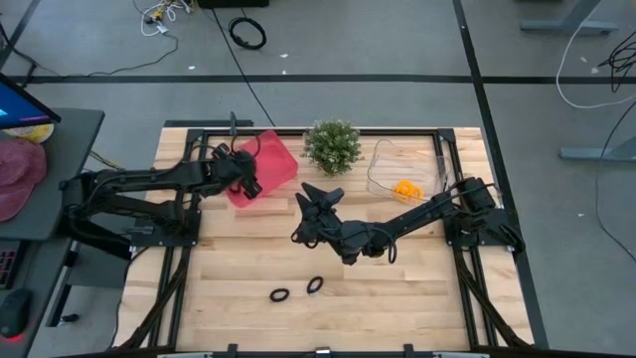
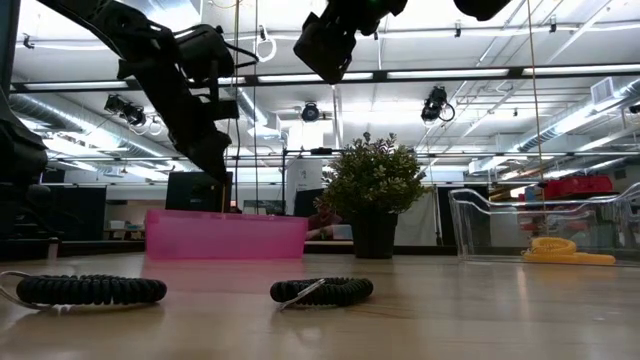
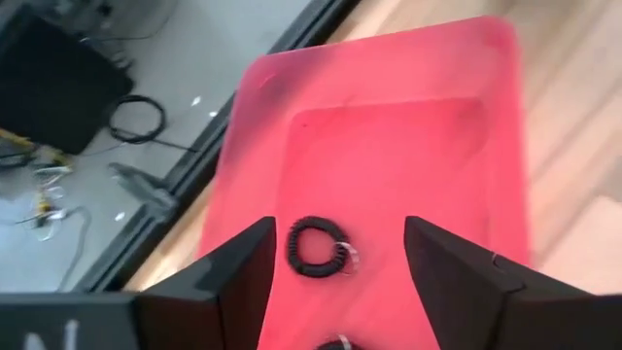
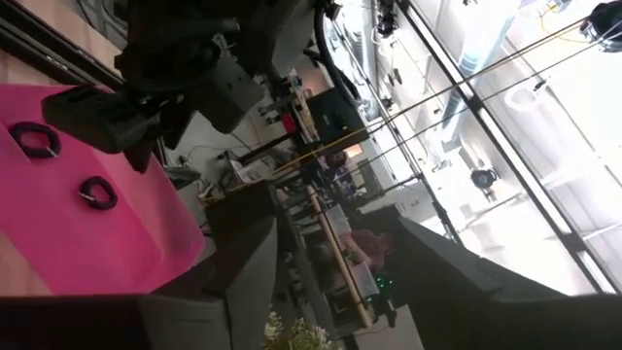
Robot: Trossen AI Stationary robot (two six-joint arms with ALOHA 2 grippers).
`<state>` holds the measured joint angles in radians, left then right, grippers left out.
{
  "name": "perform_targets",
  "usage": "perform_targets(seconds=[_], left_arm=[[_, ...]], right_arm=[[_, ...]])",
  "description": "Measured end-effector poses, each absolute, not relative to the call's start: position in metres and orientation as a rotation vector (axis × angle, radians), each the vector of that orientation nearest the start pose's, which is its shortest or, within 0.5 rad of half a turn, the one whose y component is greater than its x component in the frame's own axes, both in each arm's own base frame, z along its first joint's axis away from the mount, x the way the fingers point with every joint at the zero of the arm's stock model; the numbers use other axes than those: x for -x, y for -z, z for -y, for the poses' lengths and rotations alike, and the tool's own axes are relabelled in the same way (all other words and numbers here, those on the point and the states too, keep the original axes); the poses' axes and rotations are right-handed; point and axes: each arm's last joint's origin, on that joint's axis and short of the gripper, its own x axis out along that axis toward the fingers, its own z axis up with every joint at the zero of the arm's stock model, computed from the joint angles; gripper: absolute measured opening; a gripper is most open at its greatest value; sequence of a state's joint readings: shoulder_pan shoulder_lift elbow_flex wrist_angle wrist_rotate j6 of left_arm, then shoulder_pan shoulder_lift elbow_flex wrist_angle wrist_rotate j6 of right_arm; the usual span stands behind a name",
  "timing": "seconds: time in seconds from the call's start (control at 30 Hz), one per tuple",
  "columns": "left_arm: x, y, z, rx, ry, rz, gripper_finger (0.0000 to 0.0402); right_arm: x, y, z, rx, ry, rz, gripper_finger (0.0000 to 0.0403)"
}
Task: Sort spring keychains
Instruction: Put the right black spring keychain into the red bin
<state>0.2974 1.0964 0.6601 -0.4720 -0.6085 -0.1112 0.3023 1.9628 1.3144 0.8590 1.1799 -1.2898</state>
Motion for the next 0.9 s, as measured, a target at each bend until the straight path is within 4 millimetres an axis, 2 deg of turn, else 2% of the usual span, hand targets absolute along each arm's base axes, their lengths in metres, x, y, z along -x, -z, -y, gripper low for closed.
perform_targets(seconds=[0.27, 0.53, 0.73, 0.9], left_arm=[[-0.186, -0.238, -0.063, 0.006, -0.723, -0.726, 0.0208], [-0.167, -0.265, -0.042, 0.004, -0.637, -0.552, 0.0197], [-0.155, -0.278, -0.032, 0.006, -0.591, -0.463, 0.0197], [-0.151, -0.281, -0.029, 0.006, -0.570, -0.439, 0.0197]], right_arm=[[-0.410, -0.280, -0.101, 0.924, 0.865, -0.363, 0.0208], [-0.396, -0.296, -0.106, 0.767, 0.759, -0.300, 0.0208], [-0.378, -0.316, -0.099, 0.458, 0.378, -0.223, 0.0208], [-0.371, -0.314, -0.091, 0.174, -0.095, -0.308, 0.0208]])
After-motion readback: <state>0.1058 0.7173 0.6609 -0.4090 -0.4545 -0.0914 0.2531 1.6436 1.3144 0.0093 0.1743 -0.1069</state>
